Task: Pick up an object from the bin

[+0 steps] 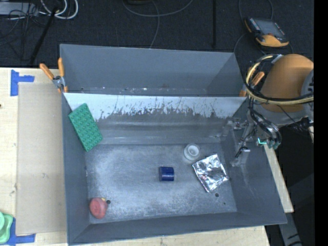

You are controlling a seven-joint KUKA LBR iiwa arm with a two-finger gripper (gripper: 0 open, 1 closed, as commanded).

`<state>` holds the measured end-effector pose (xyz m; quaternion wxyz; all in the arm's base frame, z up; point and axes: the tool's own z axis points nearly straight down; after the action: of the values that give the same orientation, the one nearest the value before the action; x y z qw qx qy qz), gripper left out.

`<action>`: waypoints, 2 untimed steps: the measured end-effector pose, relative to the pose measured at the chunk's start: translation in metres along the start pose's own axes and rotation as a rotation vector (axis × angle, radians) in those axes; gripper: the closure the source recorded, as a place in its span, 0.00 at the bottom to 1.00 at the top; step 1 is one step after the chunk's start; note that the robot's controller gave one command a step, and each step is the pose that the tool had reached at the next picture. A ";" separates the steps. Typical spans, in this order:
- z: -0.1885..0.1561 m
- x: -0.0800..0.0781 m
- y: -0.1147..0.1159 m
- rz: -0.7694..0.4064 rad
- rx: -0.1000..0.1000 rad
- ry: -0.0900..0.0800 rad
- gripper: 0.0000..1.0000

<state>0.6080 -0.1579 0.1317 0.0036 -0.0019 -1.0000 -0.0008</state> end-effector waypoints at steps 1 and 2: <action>0.063 0.046 0.062 0.169 -0.002 0.000 0.00; 0.062 0.032 0.099 0.007 0.001 -0.009 0.00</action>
Offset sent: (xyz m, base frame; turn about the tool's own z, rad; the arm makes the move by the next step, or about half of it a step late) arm -0.0443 0.0594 -0.0599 0.1712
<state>0.5761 -0.0589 0.0699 -0.0010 -0.0056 -1.0000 -0.0004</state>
